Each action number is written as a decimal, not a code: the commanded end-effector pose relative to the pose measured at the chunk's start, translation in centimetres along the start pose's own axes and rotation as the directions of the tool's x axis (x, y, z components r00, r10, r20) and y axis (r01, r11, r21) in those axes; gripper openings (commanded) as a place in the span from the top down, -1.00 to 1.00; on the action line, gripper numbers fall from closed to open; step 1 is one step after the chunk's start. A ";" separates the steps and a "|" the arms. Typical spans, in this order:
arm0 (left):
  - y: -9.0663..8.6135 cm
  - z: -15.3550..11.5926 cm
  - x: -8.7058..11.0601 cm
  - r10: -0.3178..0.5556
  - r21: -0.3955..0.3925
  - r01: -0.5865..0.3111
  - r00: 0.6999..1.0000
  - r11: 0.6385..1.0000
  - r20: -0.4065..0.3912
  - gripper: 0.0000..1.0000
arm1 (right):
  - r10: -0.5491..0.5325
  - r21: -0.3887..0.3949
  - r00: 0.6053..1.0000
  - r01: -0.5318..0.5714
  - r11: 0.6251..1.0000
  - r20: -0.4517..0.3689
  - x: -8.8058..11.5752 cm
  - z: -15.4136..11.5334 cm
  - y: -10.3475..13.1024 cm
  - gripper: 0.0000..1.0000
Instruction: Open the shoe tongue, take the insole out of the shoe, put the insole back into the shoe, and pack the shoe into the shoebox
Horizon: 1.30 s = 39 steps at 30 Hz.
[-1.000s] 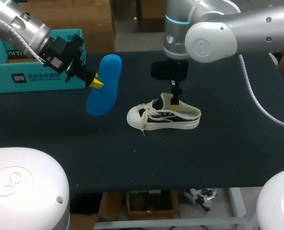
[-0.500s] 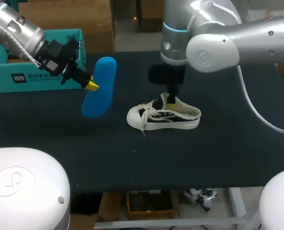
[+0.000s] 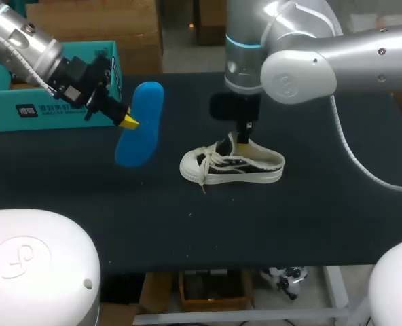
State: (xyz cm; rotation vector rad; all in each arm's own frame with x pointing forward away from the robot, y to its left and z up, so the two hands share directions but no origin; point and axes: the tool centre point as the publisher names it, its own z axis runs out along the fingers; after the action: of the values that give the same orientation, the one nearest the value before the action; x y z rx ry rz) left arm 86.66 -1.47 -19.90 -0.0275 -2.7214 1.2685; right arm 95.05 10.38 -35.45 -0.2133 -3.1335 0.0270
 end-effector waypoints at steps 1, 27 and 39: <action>-0.2 0.1 -0.2 0.006 0.002 -0.006 1.000 1.000 -0.009 1.00 | 0.025 -0.002 1.000 -0.025 1.000 0.006 0.4 -0.5 -0.3 1.00; -6.6 0.6 -1.8 0.214 0.063 -0.207 0.968 0.976 -0.134 1.00 | 0.647 -0.179 0.732 -0.680 0.711 -0.212 3.1 -2.4 -0.6 1.00; -7.8 0.1 -2.8 0.283 0.119 -0.263 0.937 0.957 -0.205 1.00 | 0.779 -0.195 0.565 -0.825 0.531 -0.272 6.5 -3.3 2.3 1.00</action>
State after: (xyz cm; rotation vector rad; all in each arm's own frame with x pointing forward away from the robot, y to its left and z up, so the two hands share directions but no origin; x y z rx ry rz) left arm 88.98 -7.25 -14.23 -0.4872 -2.5868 1.3758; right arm 89.69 13.14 -32.02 -1.5212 -2.5362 -0.3878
